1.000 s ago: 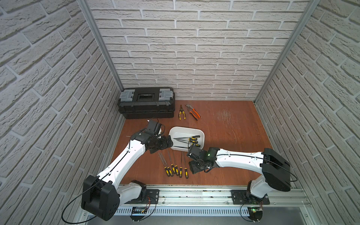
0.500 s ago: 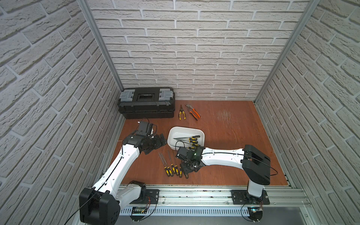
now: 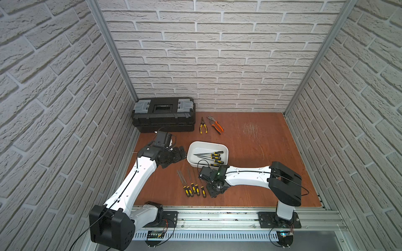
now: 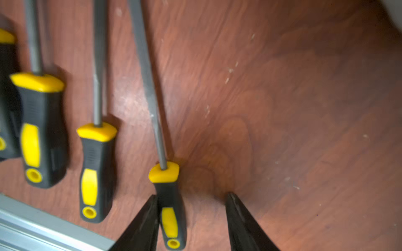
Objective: Put the file tool into the storage box
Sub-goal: Pick up the file tool from the center of the board, then place the file tool in the storage box.
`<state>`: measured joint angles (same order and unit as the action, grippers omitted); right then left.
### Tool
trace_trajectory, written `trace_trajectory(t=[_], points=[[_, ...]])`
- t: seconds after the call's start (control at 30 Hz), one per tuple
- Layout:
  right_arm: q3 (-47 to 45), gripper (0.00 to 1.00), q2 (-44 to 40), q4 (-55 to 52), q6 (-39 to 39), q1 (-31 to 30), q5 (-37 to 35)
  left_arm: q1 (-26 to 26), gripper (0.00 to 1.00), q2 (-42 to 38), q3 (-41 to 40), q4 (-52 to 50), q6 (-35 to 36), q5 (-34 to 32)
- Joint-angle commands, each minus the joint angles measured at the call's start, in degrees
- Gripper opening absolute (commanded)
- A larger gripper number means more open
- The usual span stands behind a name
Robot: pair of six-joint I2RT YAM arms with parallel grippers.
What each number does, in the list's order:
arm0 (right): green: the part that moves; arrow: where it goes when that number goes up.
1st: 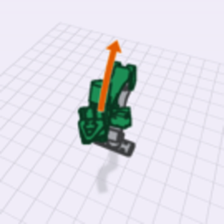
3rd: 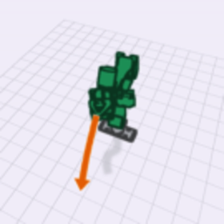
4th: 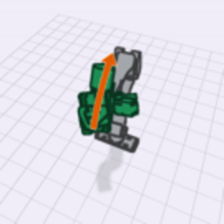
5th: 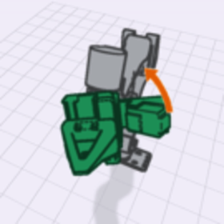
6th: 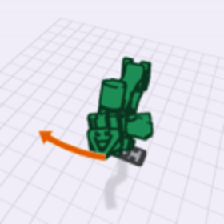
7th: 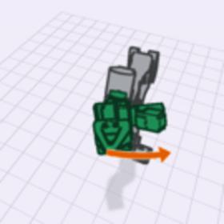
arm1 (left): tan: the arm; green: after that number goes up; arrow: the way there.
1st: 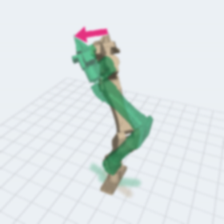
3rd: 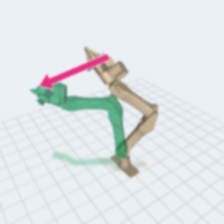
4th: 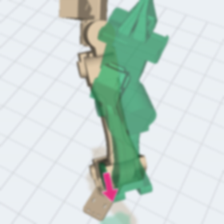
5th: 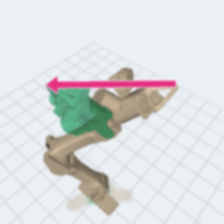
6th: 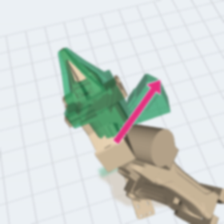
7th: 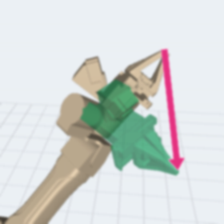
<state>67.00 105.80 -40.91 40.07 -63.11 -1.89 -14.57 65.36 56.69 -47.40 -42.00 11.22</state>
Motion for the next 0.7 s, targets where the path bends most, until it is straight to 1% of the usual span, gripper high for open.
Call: trace_trajectory(t=[0.0, 0.07, 0.2, 0.4, 0.57, 0.67], points=[[-0.95, 0.48, -1.15, 0.45, -1.4, -0.26, -0.66, -0.2, 0.98, 0.2, 2.14, -0.53, 1.13, -1.69], [-1.26, 0.42, -0.95, 0.73, -1.7, -0.28, -0.83, -0.2, 0.98, -0.04, 2.87, -1.09, 1.3, -2.43], [-1.7, 0.33, -1.19, 0.72, -3.25, -0.35, -1.31, -0.2, 0.98, -1.56, 3.6, -2.48, 1.83, -4.58], [-3.04, 0.19, -4.02, -1.74, -9.02, -0.39, -2.97, -0.24, 0.98, -4.18, 3.79, -2.22, 1.29, -6.81], [-4.53, 0.15, -9.14, -3.83, -14.21, -0.35, -3.5, -0.23, 0.98, -4.59, 4.91, -1.45, 0.88, -7.79], [-4.03, 0.15, -12.65, -5.11, -18.78, -0.35, -2.29, -0.31, 0.98, -4.42, 6.59, -1.26, 1.03, -8.31]])
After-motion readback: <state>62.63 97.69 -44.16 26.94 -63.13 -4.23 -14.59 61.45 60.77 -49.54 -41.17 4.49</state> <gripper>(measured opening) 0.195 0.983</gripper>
